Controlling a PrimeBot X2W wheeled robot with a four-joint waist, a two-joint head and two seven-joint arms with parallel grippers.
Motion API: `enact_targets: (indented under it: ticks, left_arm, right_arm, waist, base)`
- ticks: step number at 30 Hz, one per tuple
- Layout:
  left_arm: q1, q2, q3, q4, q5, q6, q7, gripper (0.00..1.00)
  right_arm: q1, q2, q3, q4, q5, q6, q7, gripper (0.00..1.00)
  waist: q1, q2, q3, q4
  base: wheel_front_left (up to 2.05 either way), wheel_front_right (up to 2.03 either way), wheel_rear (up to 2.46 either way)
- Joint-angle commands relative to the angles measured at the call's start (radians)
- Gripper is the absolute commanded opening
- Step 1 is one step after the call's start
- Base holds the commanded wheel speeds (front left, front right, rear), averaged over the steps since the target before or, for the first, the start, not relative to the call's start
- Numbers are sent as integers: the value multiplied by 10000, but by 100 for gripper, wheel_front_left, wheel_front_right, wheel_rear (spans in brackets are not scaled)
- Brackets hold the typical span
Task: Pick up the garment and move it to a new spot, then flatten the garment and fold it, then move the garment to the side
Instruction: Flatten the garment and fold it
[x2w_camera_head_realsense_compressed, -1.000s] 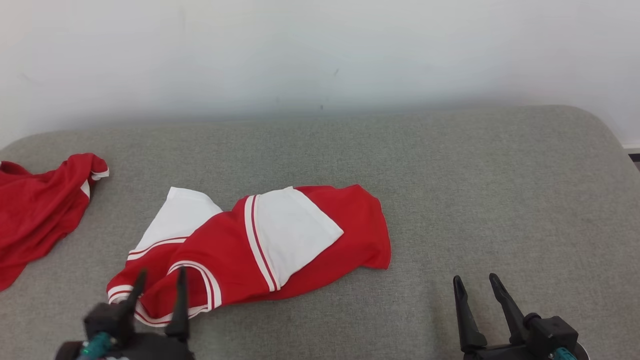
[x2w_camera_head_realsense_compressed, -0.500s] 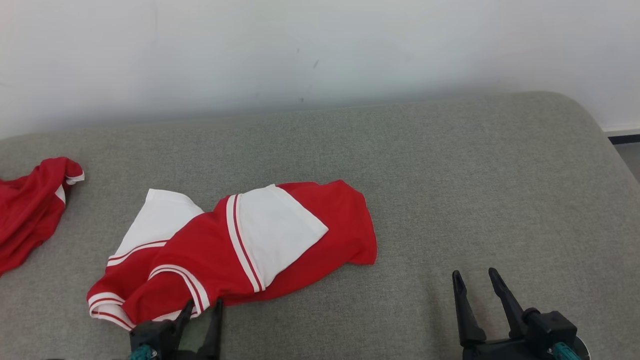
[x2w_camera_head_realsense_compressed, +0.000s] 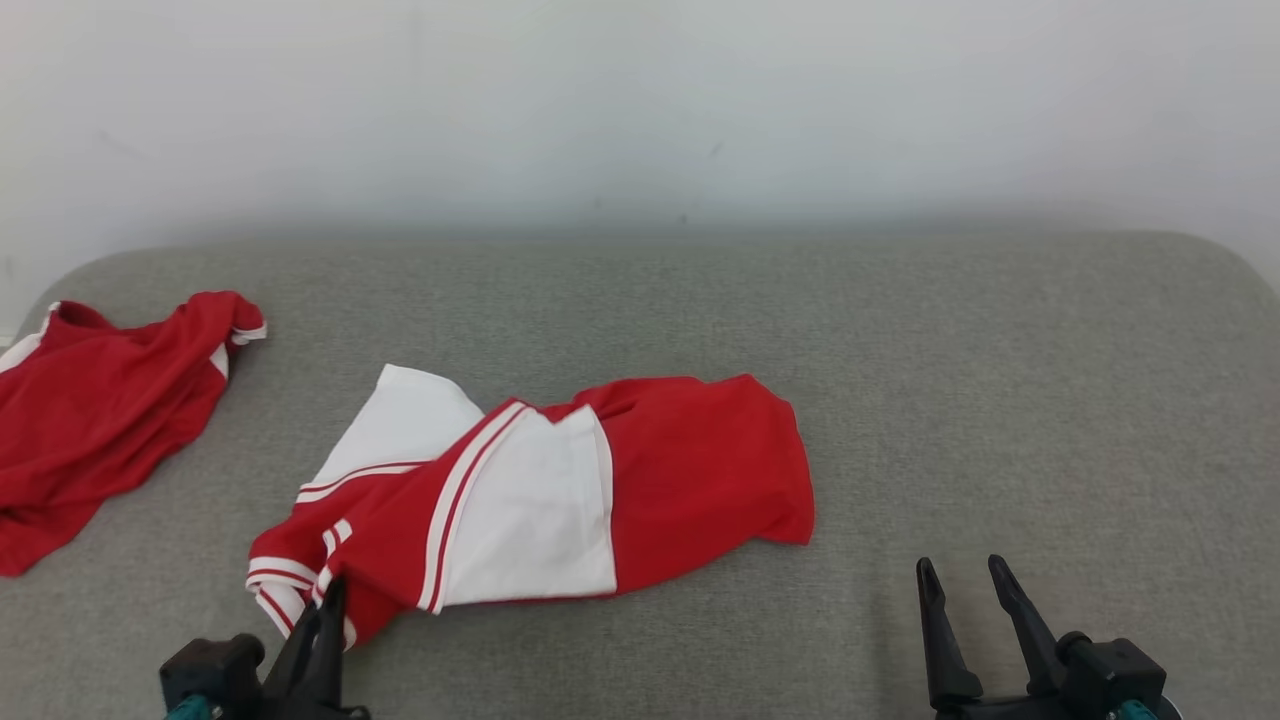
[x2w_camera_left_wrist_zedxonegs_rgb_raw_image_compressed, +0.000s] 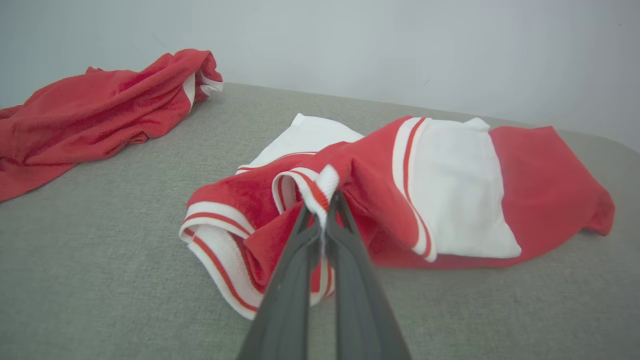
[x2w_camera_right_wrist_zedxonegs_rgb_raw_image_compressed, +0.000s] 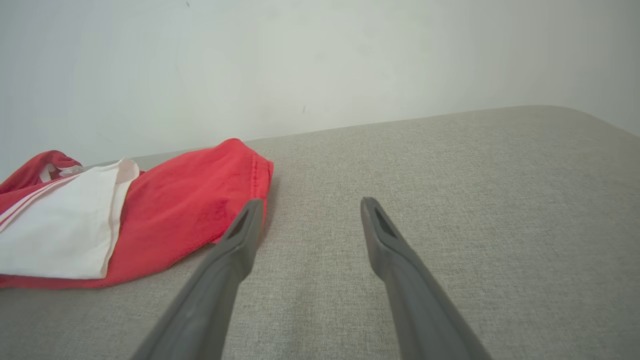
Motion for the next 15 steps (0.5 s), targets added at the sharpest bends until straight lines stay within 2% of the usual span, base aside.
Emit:
enact_targets:
  ticks: [1,5,9,11,12,13,14,15]
  left_arm:
    - [350,167,80,-339,-48,146,191,0]
    - [1264,365,303,-1289,-627,374,955,0]
    - [1811,463,435,-1405,-1112,273,1369,0]
    - [1901,546,478,-1203,-908,396,1233,0]
    - [1888,526,453,-1087,-850,447,1129,15]
    - [1824,409,486,-1019,-894,501,993,45]
    - [1747,396,476,-943,-795,525,882,100]
    - [1662,403,444,-881,-683,573,767,100]
  right_arm:
    - [187,-16,-24,14,54,35,-17,100]
    - [152,-16,-55,13,55,35,-17,100]
    - [33,-14,-56,20,5,35,-17,100]
    - [-19,-14,-74,18,-21,35,-17,100]
    - [-31,-13,-70,27,-37,35,-17,100]
    - [-42,-13,-75,30,-49,35,-17,100]
    - [-50,-14,-74,34,-63,35,-17,100]
    - [-41,-18,-77,36,-72,35,-17,100]
  waist:
    - [0,0,-127,342]
    - [0,0,-66,577]
    - [0,0,93,679]
    - [0,0,148,719]
    - [0,0,177,737]
    - [0,0,197,757]
    - [0,0,221,764]
    - [0,0,239,771]
  base:
    - [0,0,0]
    - [0,0,0]
    - [0,0,0]
    - [0,0,0]
    - [0,0,0]
    - [0,0,0]
    - [0,0,0]
    - [0,0,0]
